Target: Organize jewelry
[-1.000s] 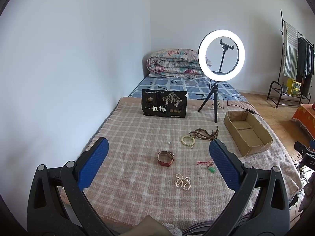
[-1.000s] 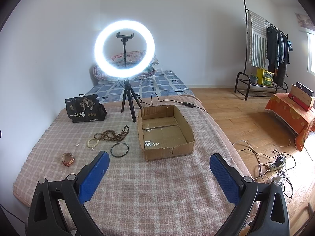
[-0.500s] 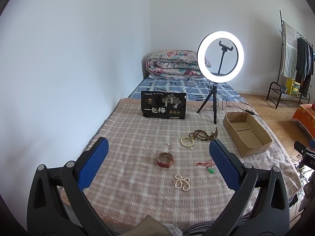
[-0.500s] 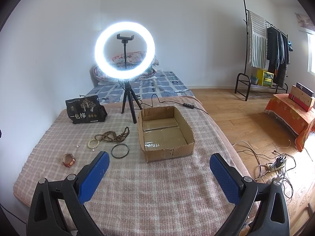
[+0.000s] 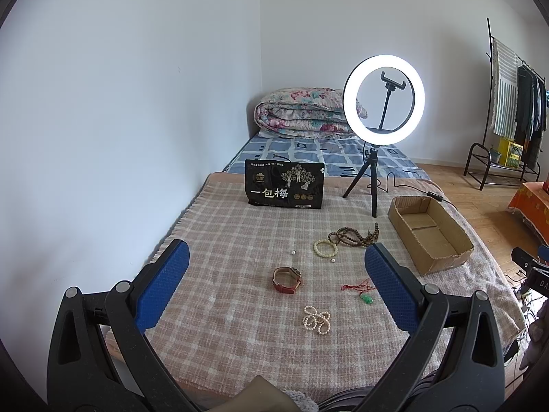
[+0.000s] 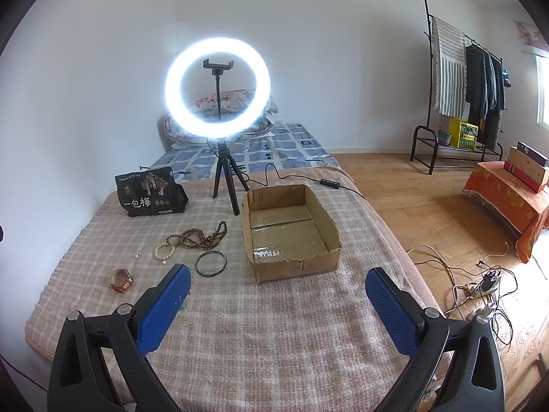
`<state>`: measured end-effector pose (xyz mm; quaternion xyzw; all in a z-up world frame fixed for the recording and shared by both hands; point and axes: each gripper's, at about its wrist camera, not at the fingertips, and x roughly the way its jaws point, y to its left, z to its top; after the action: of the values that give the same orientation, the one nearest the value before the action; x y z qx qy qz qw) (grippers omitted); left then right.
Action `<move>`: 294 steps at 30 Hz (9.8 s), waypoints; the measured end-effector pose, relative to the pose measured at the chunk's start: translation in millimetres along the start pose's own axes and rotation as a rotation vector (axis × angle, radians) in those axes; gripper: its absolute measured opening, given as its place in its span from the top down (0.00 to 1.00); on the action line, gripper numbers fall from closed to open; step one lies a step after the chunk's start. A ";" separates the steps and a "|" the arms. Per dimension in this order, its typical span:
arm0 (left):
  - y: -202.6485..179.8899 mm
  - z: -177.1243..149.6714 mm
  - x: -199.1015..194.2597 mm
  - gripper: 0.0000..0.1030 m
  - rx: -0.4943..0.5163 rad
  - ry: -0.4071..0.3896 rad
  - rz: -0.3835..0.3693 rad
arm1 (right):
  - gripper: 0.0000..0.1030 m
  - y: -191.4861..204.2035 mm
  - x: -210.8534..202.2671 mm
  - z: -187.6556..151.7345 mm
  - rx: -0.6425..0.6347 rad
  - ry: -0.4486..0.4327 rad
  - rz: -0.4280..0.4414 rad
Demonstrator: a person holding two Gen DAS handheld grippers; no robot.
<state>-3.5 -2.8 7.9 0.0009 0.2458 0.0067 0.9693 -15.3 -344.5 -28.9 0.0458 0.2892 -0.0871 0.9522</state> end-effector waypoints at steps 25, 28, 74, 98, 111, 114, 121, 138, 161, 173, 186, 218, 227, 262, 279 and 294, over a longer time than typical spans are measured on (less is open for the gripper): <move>-8.2 3.5 -1.6 0.00 0.003 0.005 0.000 | 0.00 0.0 8.0 -8.1 0.004 0.015 0.006; -8.5 2.0 -1.0 0.00 0.003 0.007 0.000 | 0.00 0.1 8.3 -8.5 0.005 0.016 0.006; 37.8 -73.3 213.4 0.29 -0.020 0.406 -0.034 | 0.01 85.7 160.4 -44.4 -0.336 0.202 0.293; 29.4 -105.0 316.3 0.62 -0.160 0.619 -0.129 | 0.53 162.3 238.6 -90.4 -0.529 0.409 0.415; 21.4 -104.9 322.3 0.86 -0.140 0.614 -0.148 | 0.86 172.6 235.1 -93.2 -0.559 0.423 0.478; 22.6 -104.1 320.7 0.94 -0.143 0.611 -0.157 | 0.86 171.3 232.8 -91.2 -0.539 0.421 0.493; 18.3 -102.4 310.4 0.94 -0.118 0.589 -0.147 | 0.86 164.1 225.1 -82.5 -0.491 0.397 0.502; -5.9 -62.9 269.7 0.94 -0.073 0.492 -0.187 | 0.86 120.3 179.8 -34.1 -0.401 0.262 0.475; -159.4 -3.5 276.0 0.94 0.093 0.425 -0.400 | 0.86 2.1 184.8 32.9 -0.259 0.160 0.305; -247.0 12.5 323.8 0.94 0.149 0.437 -0.454 | 0.86 -44.5 225.2 32.0 -0.192 0.193 0.237; -298.5 4.3 362.9 0.94 0.188 0.479 -0.449 | 0.85 -69.8 254.7 19.3 -0.137 0.229 0.220; -265.9 21.1 319.6 0.67 0.166 0.417 -0.432 | 0.08 -53.8 208.9 21.1 -0.129 0.161 0.159; -229.6 39.2 284.6 0.67 0.163 0.352 -0.402 | 0.00 -52.6 176.5 30.5 -0.078 0.096 0.126; 12.3 -29.4 201.3 0.38 0.053 0.333 -0.246 | 0.00 63.7 184.3 43.4 -0.154 0.206 0.319; 18.6 -42.1 267.4 0.39 0.030 0.380 -0.265 | 0.14 141.0 277.4 38.8 -0.276 0.379 0.385; 11.1 -64.7 339.3 0.49 0.004 0.461 -0.315 | 0.22 182.0 364.1 18.5 -0.452 0.537 0.376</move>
<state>263.8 12.8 -210.6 -0.0370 0.4568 -0.1446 0.8769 327.4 -219.3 -210.2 -0.0915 0.5262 0.1697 0.8282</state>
